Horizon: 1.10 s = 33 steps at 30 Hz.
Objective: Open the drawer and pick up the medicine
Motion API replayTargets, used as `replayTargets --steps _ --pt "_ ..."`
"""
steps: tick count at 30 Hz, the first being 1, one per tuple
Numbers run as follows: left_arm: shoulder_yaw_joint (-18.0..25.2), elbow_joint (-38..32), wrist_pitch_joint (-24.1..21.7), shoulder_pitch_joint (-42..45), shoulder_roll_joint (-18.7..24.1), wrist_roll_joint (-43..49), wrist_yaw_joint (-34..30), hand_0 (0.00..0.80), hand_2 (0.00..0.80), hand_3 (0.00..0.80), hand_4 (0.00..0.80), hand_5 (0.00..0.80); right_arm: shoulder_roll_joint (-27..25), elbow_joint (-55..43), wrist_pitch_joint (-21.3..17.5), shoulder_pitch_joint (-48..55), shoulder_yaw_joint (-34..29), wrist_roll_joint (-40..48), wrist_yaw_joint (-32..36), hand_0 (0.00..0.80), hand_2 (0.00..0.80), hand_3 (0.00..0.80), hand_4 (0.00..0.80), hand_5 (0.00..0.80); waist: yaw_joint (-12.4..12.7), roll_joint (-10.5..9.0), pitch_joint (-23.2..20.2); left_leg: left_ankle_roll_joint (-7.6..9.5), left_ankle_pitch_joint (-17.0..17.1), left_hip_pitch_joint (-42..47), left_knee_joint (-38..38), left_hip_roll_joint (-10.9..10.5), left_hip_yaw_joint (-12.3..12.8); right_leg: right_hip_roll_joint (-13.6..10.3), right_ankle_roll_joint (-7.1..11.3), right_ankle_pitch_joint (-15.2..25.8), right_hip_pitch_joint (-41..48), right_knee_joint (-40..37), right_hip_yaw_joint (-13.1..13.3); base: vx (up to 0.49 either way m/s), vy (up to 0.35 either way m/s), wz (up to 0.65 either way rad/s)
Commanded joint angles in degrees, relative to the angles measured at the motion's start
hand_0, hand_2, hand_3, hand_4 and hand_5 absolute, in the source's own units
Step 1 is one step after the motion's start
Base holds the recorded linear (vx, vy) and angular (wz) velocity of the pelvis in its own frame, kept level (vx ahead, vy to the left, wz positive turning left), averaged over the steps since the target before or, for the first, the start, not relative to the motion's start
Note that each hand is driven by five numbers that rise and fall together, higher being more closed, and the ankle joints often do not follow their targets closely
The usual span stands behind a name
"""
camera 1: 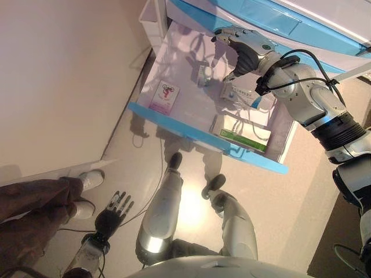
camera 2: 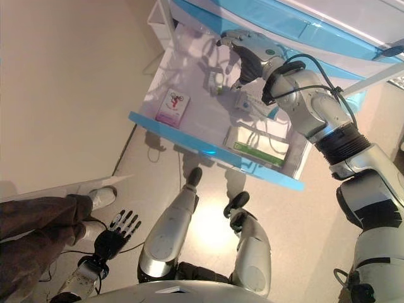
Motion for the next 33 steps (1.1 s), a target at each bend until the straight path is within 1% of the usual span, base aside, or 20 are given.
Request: replayTargets --steps 1,5,13,22,27,33 --pt "-2.95 -2.94 0.02 5.64 -0.09 1.32 -0.02 0.000 0.000 0.000 0.000 0.000 1.01 2.01 0.35 -5.21 2.51 -1.81 -1.89 0.000 0.000 0.000 0.000 0.000 1.35 3.27 -3.00 2.93 -2.18 -1.02 -2.70 -2.32 3.06 0.93 1.17 -6.33 -0.99 8.78 1.69 0.014 0.029 0.07" --pt "-3.23 -2.59 -0.73 5.98 -0.22 1.40 -0.14 0.000 0.000 0.000 0.000 0.000 1.81 5.60 -0.17 -5.85 4.40 -4.45 -2.84 0.000 0.000 0.000 0.000 0.000 1.93 3.83 -3.00 2.99 -2.17 -1.61 -2.46 -2.49 2.71 0.68 1.09 -6.45 -1.59 9.23 1.48 0.013 0.022 0.07" --pt "-4.13 -2.31 -0.95 5.97 -0.38 1.15 -0.85 0.000 0.000 0.000 0.000 0.000 3.67 13.62 0.39 -7.60 7.65 -6.67 -5.24 0.000 0.000 0.000 0.000 0.000 3.11 4.88 -3.00 3.14 -2.14 -3.20 -1.62 -2.89 2.15 0.26 0.82 -6.75 -3.08 10.55 0.85 0.001 0.006 0.05" --pt "-4.82 -3.04 -0.99 6.63 -0.35 0.78 -1.20 0.000 0.000 0.000 0.000 0.000 4.52 20.08 -0.80 -9.06 12.50 -13.75 -7.30 0.000 0.000 0.000 0.000 0.000 4.16 6.00 -3.00 3.25 -1.98 -4.44 -1.31 -3.17 1.73 -0.09 0.77 -7.00 -4.30 11.54 0.37 0.004 0.011 0.07" --pt "-4.93 -3.66 -0.97 6.98 -0.25 0.51 -1.07 0.000 0.000 0.000 0.000 0.000 4.83 22.70 -0.98 -9.53 14.61 -13.16 -7.80 0.000 0.000 0.000 0.000 0.000 4.63 6.28 -3.00 3.32 -1.89 -4.94 -1.27 -3.19 1.55 -0.22 0.85 -6.89 -4.86 11.84 0.15 0.003 0.000 0.02" --pt "-5.31 -4.14 -1.10 7.22 -0.46 0.47 -1.21 0.000 0.000 0.000 0.000 0.000 5.52 24.45 -1.13 -9.21 14.49 -11.52 -7.39 0.000 0.000 0.000 0.000 0.000 4.88 6.51 -3.00 3.38 -1.89 -5.64 -0.95 -3.37 1.36 -0.19 0.71 -6.88 -5.47 12.07 0.03 0.000 0.000 0.00"
